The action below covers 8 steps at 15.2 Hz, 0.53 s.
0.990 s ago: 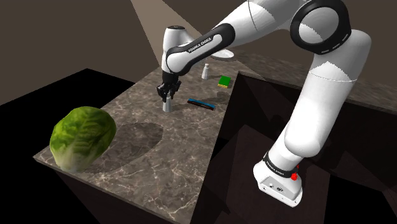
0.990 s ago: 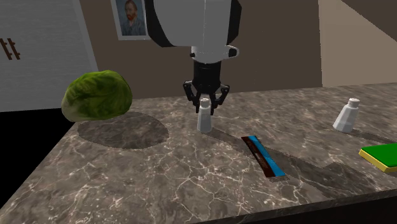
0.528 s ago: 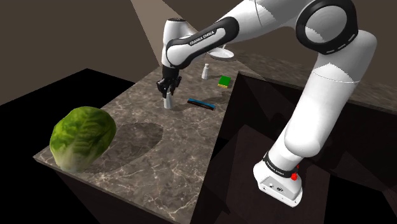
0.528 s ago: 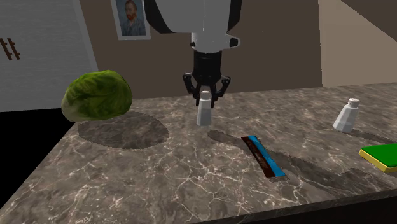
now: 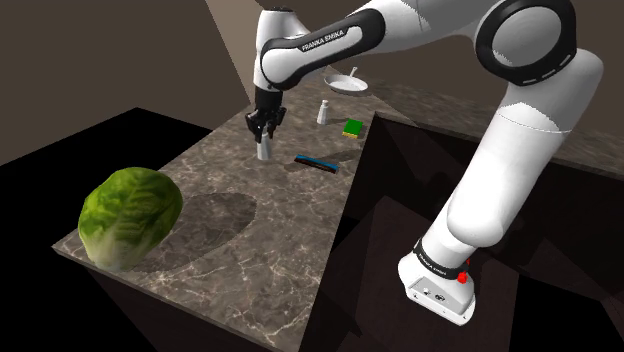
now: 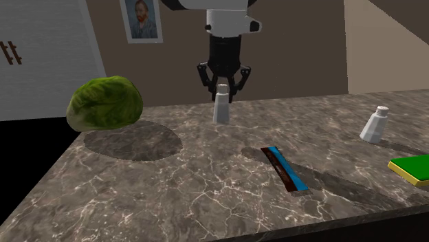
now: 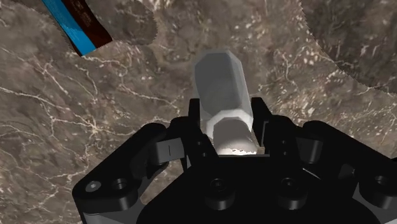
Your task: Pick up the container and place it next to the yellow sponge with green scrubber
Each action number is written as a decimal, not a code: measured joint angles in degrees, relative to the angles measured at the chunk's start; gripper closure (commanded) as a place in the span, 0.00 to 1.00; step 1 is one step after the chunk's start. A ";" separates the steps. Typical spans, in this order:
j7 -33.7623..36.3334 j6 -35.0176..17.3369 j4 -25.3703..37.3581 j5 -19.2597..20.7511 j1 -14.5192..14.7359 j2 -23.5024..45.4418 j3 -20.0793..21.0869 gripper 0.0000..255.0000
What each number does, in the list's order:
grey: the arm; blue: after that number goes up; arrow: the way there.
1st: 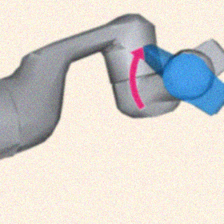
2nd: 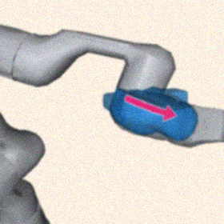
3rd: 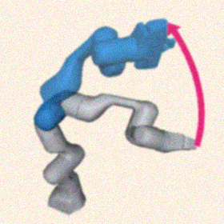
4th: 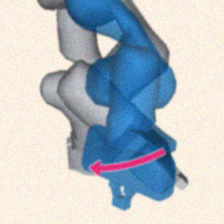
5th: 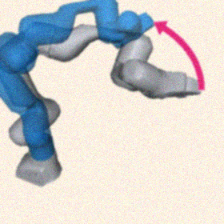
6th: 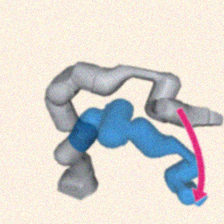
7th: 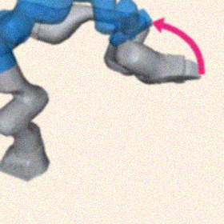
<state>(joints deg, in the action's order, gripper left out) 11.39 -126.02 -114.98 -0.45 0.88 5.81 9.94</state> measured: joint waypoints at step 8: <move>-0.01 5.69 3.57 -0.38 0.01 -2.15 0.09 1.00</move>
<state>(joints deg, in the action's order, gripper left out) 11.38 -120.33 -111.40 -0.83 0.89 3.66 10.03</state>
